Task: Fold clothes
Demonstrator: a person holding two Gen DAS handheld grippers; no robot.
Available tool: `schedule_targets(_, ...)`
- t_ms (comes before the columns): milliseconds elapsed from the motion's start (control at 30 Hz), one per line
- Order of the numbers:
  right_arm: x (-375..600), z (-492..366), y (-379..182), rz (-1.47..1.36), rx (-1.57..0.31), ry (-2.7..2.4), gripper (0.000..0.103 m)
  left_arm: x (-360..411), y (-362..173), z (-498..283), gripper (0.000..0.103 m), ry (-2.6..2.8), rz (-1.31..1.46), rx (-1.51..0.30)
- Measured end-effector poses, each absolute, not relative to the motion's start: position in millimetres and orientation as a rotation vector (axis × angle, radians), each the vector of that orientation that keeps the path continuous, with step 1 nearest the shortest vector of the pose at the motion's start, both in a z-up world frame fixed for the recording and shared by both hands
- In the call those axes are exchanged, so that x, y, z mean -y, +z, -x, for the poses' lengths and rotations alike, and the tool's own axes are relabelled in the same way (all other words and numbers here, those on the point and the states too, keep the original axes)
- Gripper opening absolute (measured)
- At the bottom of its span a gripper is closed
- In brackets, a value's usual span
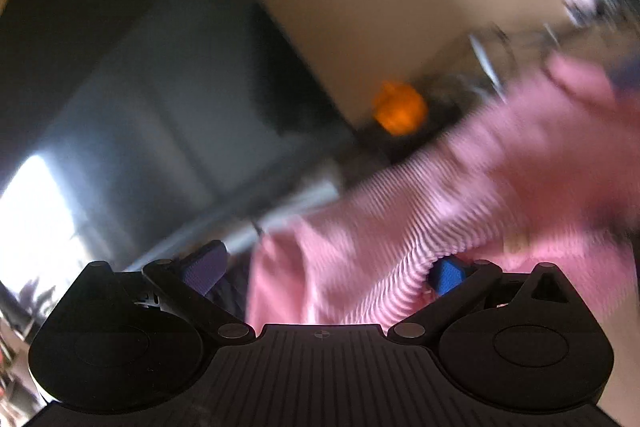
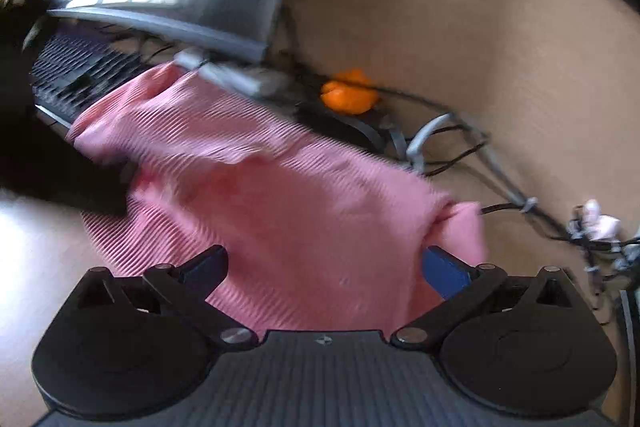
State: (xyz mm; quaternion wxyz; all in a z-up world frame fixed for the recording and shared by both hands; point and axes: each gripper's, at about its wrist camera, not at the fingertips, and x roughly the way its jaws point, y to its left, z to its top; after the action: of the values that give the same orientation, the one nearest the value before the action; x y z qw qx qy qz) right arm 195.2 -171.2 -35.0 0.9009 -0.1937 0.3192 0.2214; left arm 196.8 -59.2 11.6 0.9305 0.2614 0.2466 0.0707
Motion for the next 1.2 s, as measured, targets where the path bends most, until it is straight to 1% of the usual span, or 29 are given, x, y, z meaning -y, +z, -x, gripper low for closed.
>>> schedule_targets(67, 163, -197, -40, 0.435, -0.652, 0.483, 0.103, 52, 32, -208, 0.103, 0.158, -0.470, -0.493)
schedule_targets(200, 177, -225, -4, 0.299, -0.545, 0.388, 0.103, 43, 57, -212, 0.103, 0.151, -0.392, -0.481)
schedule_targets(300, 195, -257, 21, 0.184, -0.509, 0.296, 0.103, 43, 59, -203, 0.103, 0.050, -0.375, -0.506)
schedule_targets(400, 198, -271, 29, 0.177, -0.492, 0.265, 0.103, 60, 42, -201, 0.103, -0.056, -0.445, -0.562)
schedule_targets(500, 192, -267, 23, 0.216, -0.486, 0.249, 0.103, 70, 26, -215, 0.103, 0.046, -0.524, -0.529)
schedule_targets(567, 185, -263, 8, 0.284, -0.485, 0.209, 0.103, 59, 24, -232, 0.103, 0.165, -0.498, -0.527)
schedule_targets(667, 181, -258, -17, 0.368, -0.488, 0.169, 0.103, 31, 27, -246, 0.103, 0.231, -0.398, -0.581)
schedule_targets(733, 187, -251, -15, 0.341, -0.488, 0.165, 0.103, 29, 34, -237, 0.103, 0.183, -0.388, -0.601)
schedule_targets(833, 198, -219, 20, 0.258, -0.387, 0.152, 0.103, 41, 53, -198, 0.103, 0.191, -0.442, -0.468)
schedule_targets(967, 199, -196, 31, 0.358, -0.405, 0.190, 0.103, 40, 61, -187, 0.103, 0.178, -0.472, -0.509)
schedule_targets(1000, 203, -184, 41, 0.343, -0.388, 0.192, 0.103, 39, 72, -178, 0.103, 0.172, -0.453, -0.491)
schedule_targets(1100, 220, -141, 73, 0.309, -0.307, 0.218, 0.103, 41, 109, -132, 0.103, 0.145, -0.456, -0.314)
schedule_targets(1200, 242, -113, 104, 0.254, -0.353, 0.286, 0.103, 38, 132, -105, 0.103, 0.058, -0.463, -0.322)
